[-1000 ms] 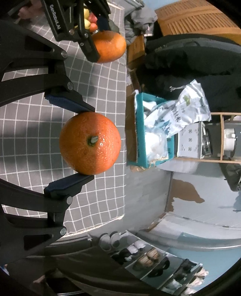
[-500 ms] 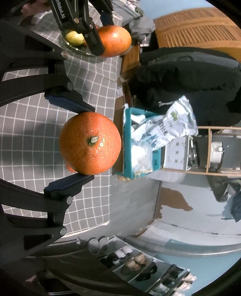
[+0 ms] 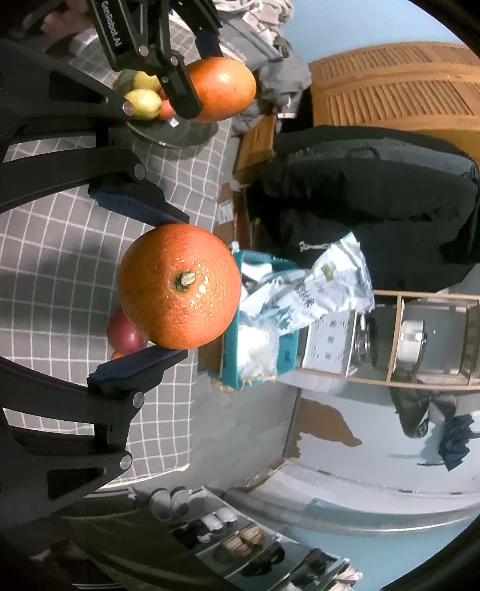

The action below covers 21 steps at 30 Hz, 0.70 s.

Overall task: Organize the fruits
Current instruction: 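Carry the orange with the left tool while the right tool carries its orange toward the bowl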

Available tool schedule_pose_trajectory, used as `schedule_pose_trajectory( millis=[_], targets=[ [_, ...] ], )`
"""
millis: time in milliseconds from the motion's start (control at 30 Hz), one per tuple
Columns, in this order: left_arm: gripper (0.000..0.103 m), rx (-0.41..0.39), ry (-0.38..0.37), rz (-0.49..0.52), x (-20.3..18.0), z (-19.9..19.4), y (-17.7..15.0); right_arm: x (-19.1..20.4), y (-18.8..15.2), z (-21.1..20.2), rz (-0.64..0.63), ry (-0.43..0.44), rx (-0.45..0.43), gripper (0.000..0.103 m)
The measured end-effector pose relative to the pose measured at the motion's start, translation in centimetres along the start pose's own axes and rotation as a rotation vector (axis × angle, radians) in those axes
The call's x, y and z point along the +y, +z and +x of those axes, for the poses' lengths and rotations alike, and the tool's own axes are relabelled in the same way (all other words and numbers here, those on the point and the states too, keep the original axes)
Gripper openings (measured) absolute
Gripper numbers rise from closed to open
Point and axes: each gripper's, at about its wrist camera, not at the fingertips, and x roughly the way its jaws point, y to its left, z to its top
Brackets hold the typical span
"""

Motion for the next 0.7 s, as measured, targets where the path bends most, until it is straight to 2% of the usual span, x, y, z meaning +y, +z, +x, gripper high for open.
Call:
schedule_pose_trajectory(
  millis=[700],
  targets=[
    [0.068,0.012,0.09,-0.11,7.6,-0.4,-1.0,7.8,2.7,2.7,-0.072,0.115,0.015,0.064]
  ],
)
